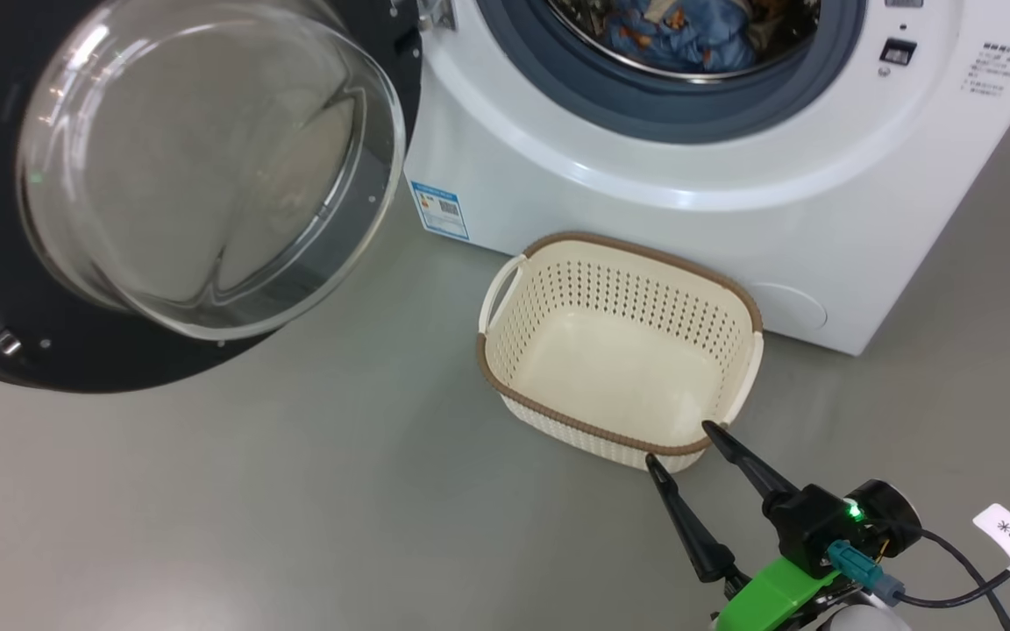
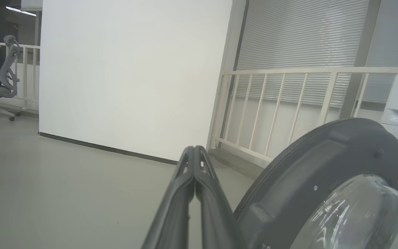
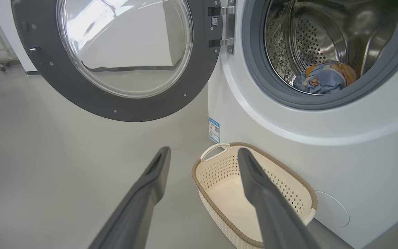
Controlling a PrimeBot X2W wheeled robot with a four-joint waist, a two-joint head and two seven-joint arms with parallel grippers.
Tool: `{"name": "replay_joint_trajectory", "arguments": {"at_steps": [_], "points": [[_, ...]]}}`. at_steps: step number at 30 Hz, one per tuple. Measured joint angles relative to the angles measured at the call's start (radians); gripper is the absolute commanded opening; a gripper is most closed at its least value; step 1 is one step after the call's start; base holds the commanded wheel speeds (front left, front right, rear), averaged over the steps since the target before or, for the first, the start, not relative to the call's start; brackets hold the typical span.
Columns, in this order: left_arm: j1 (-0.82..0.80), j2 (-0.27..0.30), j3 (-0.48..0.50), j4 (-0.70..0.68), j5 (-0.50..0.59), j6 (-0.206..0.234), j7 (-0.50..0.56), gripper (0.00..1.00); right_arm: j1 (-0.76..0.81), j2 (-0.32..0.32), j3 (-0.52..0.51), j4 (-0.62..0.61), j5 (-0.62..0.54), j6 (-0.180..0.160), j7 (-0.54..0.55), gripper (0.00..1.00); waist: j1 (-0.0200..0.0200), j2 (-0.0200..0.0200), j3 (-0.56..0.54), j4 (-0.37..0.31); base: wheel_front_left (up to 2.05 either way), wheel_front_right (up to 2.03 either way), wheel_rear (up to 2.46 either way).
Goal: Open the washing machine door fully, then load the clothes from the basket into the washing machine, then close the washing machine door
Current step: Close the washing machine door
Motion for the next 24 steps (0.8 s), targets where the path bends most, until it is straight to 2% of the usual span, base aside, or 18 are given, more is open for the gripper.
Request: {"name": "replay_joint_trajectory", "arguments": {"at_steps": [7,11,13,16,24], "points": [[-0.210,0.146,0.062,0.237,-0.169,-0.017,0.034,0.00,-0.009,-0.026,0.003,-0.007,-0.005,0.000,0.000,1.00,0.0000,0.0000,0.061,-0.027,0.00,0.00,0.00],[-0.328,0.208,0.099,0.387,-0.293,-0.018,0.091,0.00,-0.027,-0.031,0.004,-0.010,-0.009,0.000,0.000,1.00,0.0000,0.0000,0.086,-0.055,0.00,0.00,0.00],[-0.388,0.261,0.141,0.502,-0.363,-0.021,0.123,0.00,-0.029,-0.032,0.005,-0.012,-0.013,0.000,0.000,1.00,-0.0001,0.0000,0.103,-0.080,0.00,0.00,0.00],[-0.420,0.322,0.147,0.600,-0.378,-0.021,0.132,0.00,-0.030,-0.033,0.002,-0.017,-0.013,0.000,0.000,1.00,0.0000,0.0000,0.117,-0.107,0.00,0.00,0.00],[-0.561,0.380,0.257,0.835,-0.552,-0.021,0.235,0.00,-0.048,-0.032,0.006,-0.023,-0.013,0.000,0.000,1.00,0.0000,0.0001,0.141,-0.172,0.00,0.00,0.00]]}}
